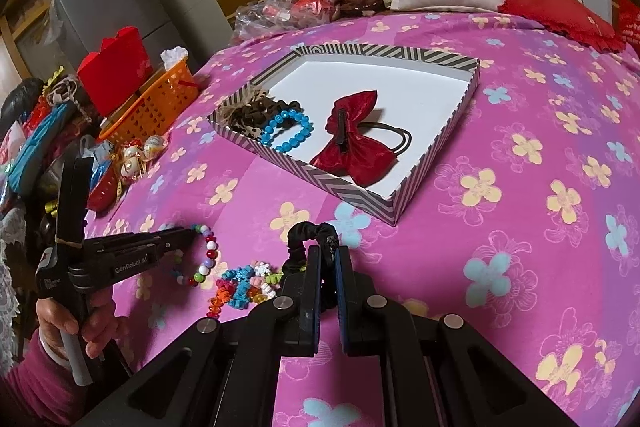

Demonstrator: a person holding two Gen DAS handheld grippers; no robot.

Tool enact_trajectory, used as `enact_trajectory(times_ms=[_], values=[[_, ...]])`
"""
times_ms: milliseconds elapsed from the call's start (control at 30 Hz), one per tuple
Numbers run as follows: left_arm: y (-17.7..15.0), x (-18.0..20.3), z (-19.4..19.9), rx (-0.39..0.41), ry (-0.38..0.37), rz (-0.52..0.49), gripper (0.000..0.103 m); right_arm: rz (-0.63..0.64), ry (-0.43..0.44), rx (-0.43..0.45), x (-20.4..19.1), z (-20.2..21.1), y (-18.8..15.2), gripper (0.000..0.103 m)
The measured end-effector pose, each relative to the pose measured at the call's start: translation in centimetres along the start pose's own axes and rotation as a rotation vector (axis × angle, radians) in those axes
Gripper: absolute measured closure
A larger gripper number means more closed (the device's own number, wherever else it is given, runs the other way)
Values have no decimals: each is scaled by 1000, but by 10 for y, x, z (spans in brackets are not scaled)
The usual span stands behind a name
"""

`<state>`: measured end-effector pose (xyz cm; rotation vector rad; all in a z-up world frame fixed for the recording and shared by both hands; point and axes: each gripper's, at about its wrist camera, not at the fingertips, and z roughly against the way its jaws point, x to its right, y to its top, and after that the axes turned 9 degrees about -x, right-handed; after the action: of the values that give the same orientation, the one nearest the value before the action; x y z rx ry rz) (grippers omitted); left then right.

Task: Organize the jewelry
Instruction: 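Close left tool on multicolour bead bracelet while right tool lifts black scrunchie, then carry bead bracelet in left tool while right tool carries black scrunchie to tray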

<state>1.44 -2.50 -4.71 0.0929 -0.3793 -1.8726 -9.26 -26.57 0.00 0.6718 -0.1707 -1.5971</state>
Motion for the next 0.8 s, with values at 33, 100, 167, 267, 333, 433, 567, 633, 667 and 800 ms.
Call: enact_trajectory(times_ms=[33, 100, 167, 267, 333, 433, 567, 633, 667, 800], values=[[0, -2, 2, 2, -25, 14, 95, 1, 1, 3, -1, 1, 0, 97], [0, -3, 7, 21, -38, 25, 95, 4, 2, 10, -3, 4, 1, 97], [0, -4, 14, 41, -50, 36, 95, 8, 1, 13, -5, 6, 2, 97], [1, -5, 21, 62, -72, 45, 95, 14, 0, 16, -8, 8, 2, 97], [0, -6, 24, 68, -78, 47, 95, 21, 0, 16, -12, 9, 3, 97], [0, -7, 27, 74, -87, 53, 95, 26, 2, 19, -16, 10, 3, 97], [-2, -14, 34, 87, -122, 76, 95, 36, 1, 22, -21, 12, 5, 97], [-3, -15, 38, 101, -116, 79, 95, 39, 2, 24, -23, 13, 5, 97], [-3, -15, 39, 106, -115, 81, 95, 41, 3, 25, -23, 13, 6, 97], [-3, -15, 41, 113, -102, 85, 95, 47, 0, 27, -27, 16, 7, 97]])
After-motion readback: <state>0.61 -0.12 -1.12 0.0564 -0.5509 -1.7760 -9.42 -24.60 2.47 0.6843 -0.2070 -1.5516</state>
